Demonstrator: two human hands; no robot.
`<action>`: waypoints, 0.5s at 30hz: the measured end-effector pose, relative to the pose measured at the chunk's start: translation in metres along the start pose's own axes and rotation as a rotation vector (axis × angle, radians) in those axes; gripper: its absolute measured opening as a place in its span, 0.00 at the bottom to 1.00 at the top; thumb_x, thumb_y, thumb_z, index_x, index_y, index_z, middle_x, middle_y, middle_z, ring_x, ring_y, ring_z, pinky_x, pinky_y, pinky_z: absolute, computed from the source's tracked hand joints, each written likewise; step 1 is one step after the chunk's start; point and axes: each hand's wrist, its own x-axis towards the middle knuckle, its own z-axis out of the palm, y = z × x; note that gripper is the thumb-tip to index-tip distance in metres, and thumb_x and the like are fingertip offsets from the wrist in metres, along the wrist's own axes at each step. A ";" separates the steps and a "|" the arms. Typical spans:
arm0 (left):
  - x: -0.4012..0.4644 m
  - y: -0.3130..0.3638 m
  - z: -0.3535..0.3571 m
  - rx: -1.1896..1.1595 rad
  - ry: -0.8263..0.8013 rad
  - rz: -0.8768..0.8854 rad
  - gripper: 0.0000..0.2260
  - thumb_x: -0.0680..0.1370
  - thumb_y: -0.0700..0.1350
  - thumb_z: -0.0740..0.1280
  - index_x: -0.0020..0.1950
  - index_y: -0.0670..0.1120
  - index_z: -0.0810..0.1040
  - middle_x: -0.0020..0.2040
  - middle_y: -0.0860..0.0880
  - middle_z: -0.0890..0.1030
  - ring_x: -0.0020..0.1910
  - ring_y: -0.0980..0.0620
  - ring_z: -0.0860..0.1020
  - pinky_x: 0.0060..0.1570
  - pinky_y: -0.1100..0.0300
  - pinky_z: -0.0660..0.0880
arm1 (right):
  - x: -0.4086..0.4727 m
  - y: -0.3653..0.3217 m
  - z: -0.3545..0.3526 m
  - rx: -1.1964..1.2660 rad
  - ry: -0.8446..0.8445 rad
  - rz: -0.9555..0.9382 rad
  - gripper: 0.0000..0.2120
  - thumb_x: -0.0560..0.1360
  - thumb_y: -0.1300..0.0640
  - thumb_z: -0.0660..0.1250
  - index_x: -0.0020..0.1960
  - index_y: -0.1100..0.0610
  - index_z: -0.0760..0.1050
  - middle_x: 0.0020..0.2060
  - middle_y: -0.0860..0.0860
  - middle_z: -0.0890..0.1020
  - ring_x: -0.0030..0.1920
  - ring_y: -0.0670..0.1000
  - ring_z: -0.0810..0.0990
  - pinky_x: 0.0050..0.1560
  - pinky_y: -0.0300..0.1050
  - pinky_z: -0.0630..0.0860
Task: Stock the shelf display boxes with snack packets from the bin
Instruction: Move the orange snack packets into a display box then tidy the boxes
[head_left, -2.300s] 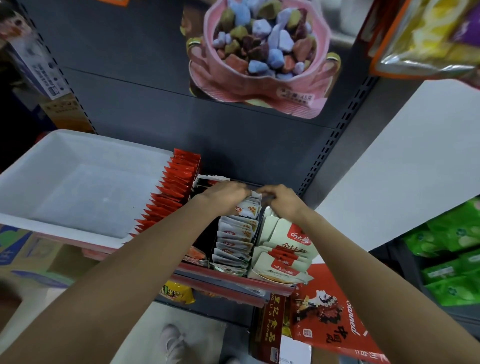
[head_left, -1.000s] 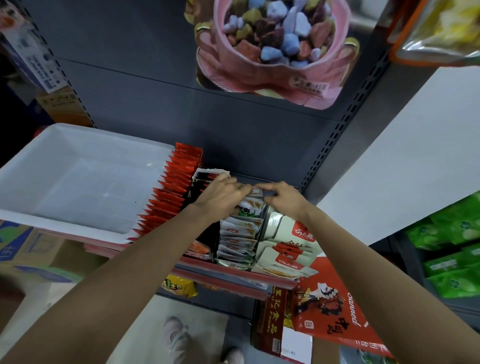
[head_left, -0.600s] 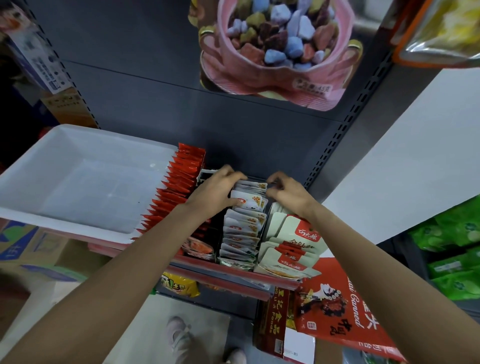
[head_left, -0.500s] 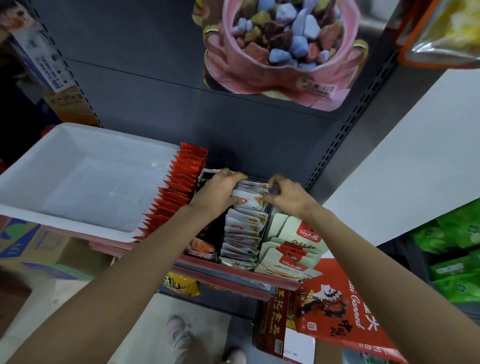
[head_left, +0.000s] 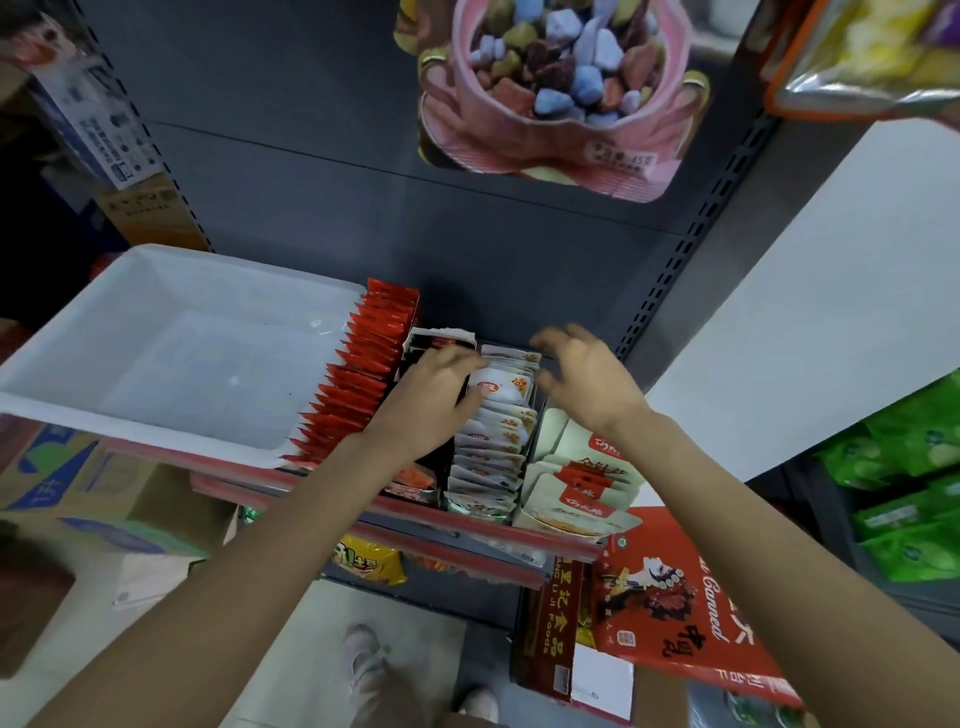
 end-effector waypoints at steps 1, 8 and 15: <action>-0.008 -0.001 -0.001 0.047 -0.036 -0.004 0.19 0.81 0.49 0.59 0.71 0.44 0.68 0.70 0.46 0.69 0.69 0.47 0.65 0.68 0.56 0.61 | -0.010 -0.006 -0.003 -0.003 0.044 -0.044 0.16 0.76 0.61 0.61 0.64 0.57 0.72 0.56 0.56 0.73 0.56 0.57 0.75 0.55 0.52 0.75; -0.038 0.010 -0.008 -0.041 -0.259 -0.173 0.21 0.81 0.38 0.56 0.74 0.38 0.60 0.58 0.37 0.76 0.55 0.41 0.75 0.47 0.56 0.71 | -0.062 -0.055 0.024 0.042 -0.046 0.079 0.17 0.78 0.64 0.57 0.66 0.66 0.67 0.60 0.61 0.72 0.60 0.60 0.71 0.57 0.49 0.70; -0.045 0.028 -0.004 -0.070 -0.420 -0.124 0.30 0.79 0.34 0.56 0.78 0.44 0.46 0.55 0.44 0.74 0.39 0.54 0.75 0.33 0.64 0.71 | -0.050 -0.056 0.029 -0.170 -0.151 0.251 0.18 0.76 0.70 0.57 0.65 0.66 0.66 0.62 0.61 0.72 0.61 0.60 0.74 0.57 0.49 0.73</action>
